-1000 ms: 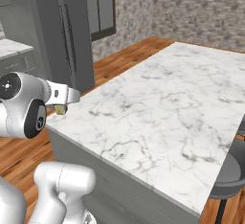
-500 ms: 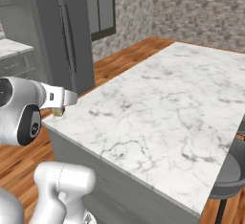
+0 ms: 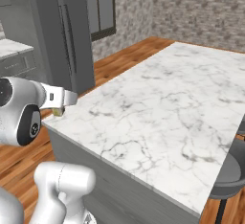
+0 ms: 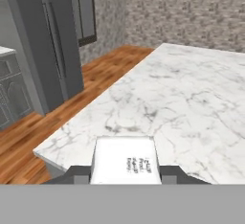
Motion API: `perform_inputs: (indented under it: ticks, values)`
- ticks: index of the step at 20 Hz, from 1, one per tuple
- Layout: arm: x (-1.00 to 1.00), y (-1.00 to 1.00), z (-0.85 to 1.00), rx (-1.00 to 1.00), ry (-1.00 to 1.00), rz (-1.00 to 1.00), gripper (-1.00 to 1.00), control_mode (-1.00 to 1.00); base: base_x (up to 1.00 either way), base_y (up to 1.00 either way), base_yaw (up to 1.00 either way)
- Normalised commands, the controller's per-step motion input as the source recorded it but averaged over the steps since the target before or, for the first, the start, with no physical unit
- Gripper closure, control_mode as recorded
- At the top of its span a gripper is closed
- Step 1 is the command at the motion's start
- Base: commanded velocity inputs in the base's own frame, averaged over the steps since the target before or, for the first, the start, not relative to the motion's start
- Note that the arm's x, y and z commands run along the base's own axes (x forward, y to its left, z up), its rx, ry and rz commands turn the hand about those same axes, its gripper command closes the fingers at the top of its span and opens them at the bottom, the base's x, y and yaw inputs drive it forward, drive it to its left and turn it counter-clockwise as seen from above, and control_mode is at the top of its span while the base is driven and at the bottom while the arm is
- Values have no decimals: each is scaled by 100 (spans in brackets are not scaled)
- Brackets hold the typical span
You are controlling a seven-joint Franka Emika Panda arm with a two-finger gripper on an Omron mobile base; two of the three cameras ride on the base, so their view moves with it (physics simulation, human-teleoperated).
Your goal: Pick the boxed drink, boxed drink, can from the counter and place them in the open cabinet.
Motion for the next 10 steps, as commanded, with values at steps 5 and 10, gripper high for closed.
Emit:
perform_inputs:
  ticks: [5,10]
  values:
    - [0,0,0,0,0,0,100,100,-7,3,13]
    - [0,0,0,0,0,0,100,100,-6,0,40]
